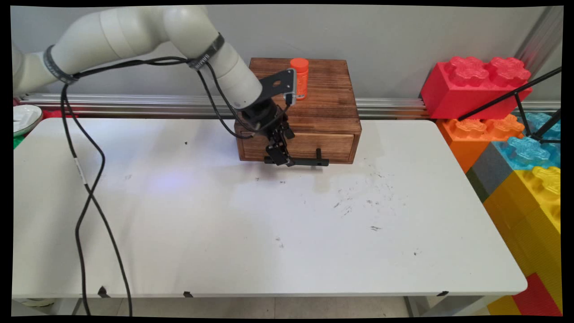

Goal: Open the drawer

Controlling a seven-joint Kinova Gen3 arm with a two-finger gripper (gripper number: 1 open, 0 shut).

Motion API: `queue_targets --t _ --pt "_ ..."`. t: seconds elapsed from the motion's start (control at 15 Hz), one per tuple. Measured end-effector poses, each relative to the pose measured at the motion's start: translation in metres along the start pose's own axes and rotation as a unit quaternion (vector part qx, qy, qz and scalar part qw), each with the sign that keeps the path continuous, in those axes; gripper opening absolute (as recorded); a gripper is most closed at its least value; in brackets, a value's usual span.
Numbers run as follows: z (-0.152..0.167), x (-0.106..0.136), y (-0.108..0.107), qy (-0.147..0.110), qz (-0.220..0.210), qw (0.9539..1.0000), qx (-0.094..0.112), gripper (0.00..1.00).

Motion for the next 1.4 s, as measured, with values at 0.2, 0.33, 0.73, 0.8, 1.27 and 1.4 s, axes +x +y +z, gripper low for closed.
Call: queue_targets --t 0.2,0.33,0.73,0.8,1.27,1.4 --pt "0.011 0.003 -0.001 -0.003 0.004 1.0 -0.002 1.0" --pt "0.02 0.005 -0.001 -0.005 0.007 1.0 -0.004 1.0" --pt "0.037 0.005 0.002 -0.015 0.009 0.9998 -0.009 1.0" --pt "0.038 0.005 0.002 -0.016 0.009 0.9998 -0.01 1.0" --pt "0.046 0.003 0.007 -0.024 0.008 0.9996 -0.014 1.0" --pt "0.047 0.001 0.007 -0.026 0.007 0.9995 -0.016 1.0"
